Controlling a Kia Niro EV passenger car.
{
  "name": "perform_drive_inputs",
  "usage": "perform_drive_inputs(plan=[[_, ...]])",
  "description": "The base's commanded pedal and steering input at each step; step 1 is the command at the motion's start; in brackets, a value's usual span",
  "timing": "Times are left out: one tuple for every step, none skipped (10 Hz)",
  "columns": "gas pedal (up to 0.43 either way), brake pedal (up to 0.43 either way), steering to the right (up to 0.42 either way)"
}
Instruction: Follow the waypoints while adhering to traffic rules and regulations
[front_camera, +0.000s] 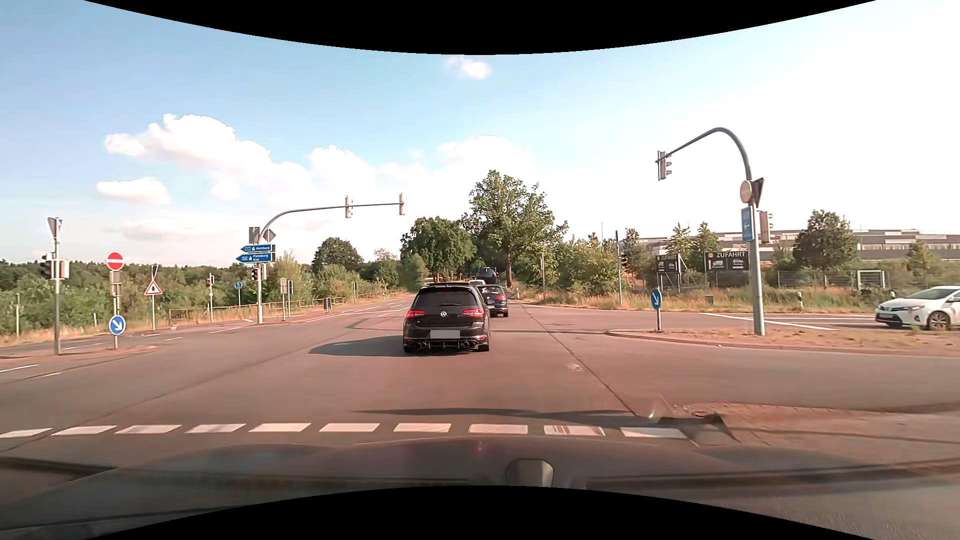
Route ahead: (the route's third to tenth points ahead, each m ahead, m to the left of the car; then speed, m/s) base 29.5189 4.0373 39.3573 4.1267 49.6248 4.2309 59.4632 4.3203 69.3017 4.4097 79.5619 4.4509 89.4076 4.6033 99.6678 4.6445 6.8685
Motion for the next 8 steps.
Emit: perform_drive_inputs(plan=[[0.189, 0.0, -0.004], [0.197, 0.0, -0.004], [0.197, 0.0, -0.004], [0.197, 0.0, -0.004], [0.197, 0.0, -0.004], [0.197, 0.0, -0.004], [0.197, 0.0, -0.004], [0.197, 0.0, -0.004]])
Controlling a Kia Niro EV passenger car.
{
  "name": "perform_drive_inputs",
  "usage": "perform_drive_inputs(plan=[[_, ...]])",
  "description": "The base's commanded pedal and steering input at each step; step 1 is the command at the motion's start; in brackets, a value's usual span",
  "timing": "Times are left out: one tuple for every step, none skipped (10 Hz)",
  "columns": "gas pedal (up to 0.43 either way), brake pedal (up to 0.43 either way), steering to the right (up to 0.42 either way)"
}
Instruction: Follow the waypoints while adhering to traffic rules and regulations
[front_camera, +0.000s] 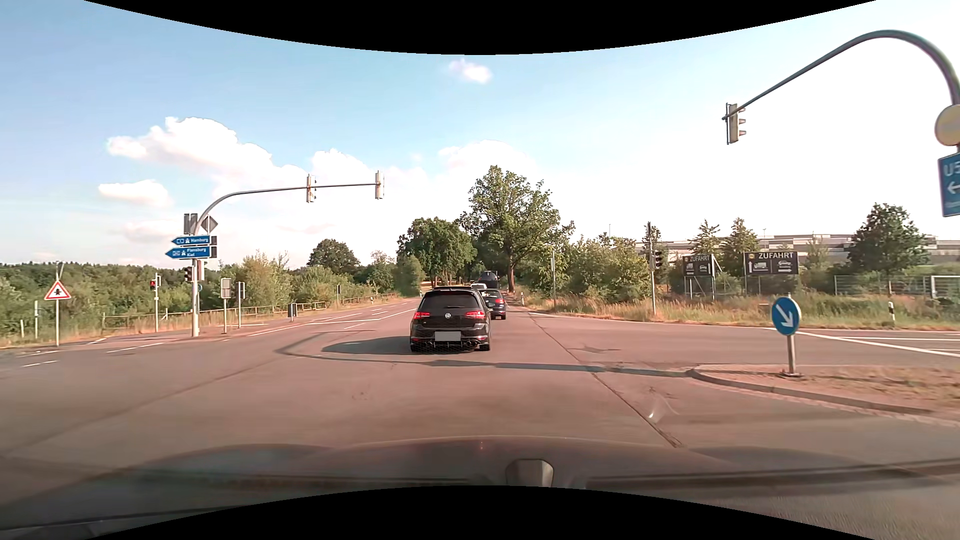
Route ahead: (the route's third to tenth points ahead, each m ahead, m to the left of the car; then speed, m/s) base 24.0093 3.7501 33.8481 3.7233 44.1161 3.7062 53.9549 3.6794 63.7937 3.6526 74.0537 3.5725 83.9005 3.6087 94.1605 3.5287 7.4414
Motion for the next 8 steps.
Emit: perform_drive_inputs(plan=[[0.197, 0.0, -0.004], [0.197, 0.0, -0.004], [0.197, 0.0, -0.004], [0.197, 0.0, -0.003], [0.197, 0.0, -0.002], [0.197, 0.0, -0.002], [0.197, 0.0, -0.002], [0.197, 0.0, -0.002]])
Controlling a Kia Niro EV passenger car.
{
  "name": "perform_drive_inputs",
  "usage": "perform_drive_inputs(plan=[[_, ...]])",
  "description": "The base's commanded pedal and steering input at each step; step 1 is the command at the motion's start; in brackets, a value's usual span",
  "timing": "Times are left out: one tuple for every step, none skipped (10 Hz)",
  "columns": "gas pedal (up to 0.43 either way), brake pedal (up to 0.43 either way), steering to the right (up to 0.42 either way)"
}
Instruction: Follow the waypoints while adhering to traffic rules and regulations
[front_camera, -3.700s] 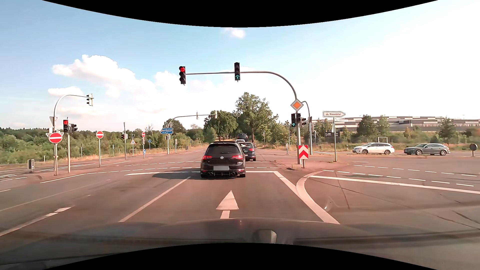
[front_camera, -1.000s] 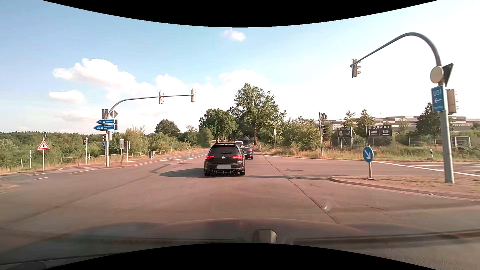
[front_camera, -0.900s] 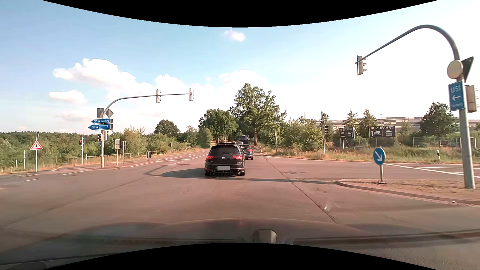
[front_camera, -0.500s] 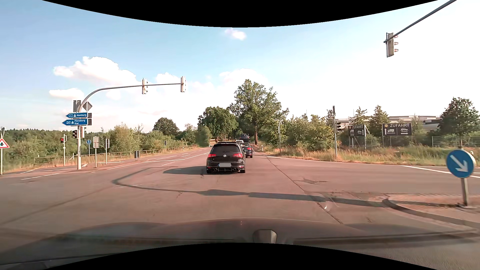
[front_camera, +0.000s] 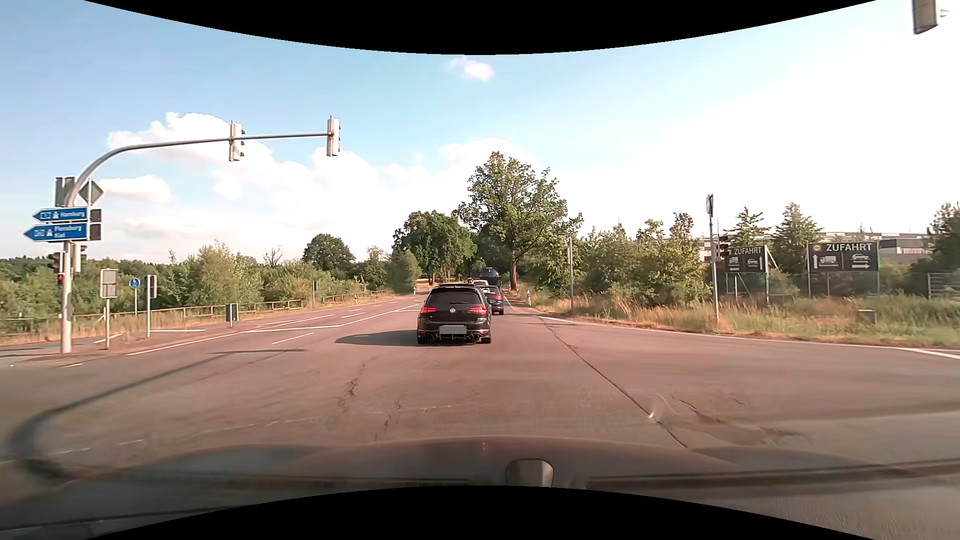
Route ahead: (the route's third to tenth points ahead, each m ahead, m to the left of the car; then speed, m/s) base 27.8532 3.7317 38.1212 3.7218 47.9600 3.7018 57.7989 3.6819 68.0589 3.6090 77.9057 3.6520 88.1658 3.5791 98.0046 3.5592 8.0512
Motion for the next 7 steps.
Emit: perform_drive_inputs(plan=[[0.197, 0.0, -0.002], [0.197, 0.0, -0.002], [0.197, 0.0, -0.003], [0.197, 0.0, -0.002], [0.197, 0.0, -0.003], [0.197, 0.0, -0.004], [0.197, 0.0, -0.004]])
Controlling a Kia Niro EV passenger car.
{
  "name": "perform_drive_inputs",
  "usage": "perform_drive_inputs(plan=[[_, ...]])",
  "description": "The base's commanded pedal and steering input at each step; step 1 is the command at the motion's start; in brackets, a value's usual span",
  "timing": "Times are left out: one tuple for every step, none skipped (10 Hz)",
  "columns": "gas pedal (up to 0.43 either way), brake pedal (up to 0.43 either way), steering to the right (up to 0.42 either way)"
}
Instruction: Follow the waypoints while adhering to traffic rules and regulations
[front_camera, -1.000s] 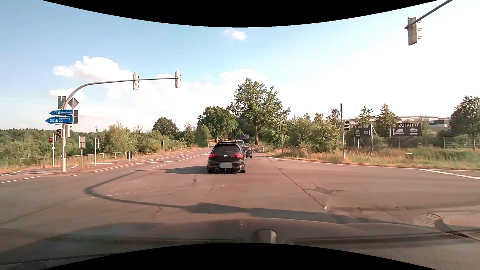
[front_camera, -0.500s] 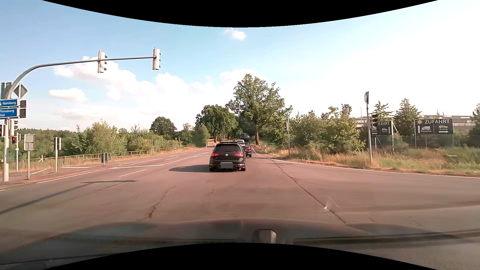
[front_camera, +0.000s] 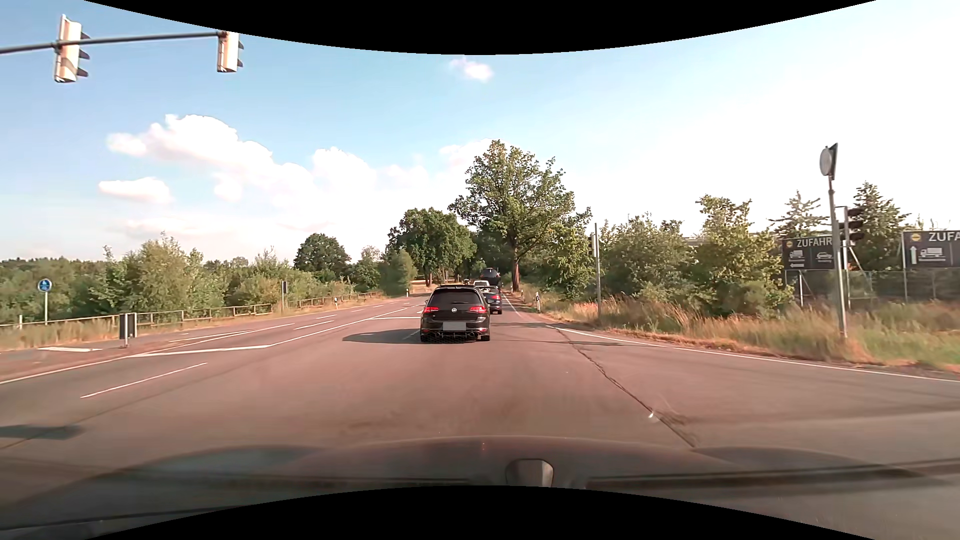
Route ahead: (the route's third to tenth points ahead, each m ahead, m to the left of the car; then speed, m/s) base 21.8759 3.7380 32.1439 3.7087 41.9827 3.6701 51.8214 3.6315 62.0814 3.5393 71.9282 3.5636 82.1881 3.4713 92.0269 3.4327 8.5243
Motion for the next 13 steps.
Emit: perform_drive_inputs(plan=[[0.197, 0.0, -0.004], [0.197, 0.0, -0.004], [0.197, 0.0, -0.004], [0.197, 0.0, -0.004], [0.197, 0.0, -0.004], [0.189, 0.0, -0.004], [0.189, 0.0, -0.004], [0.169, 0.0, -0.004], [0.157, 0.0, -0.003], [0.157, 0.0, -0.003], [0.157, 0.0, -0.003], [0.15, 0.0, -0.003], [0.15, 0.0, -0.003]])
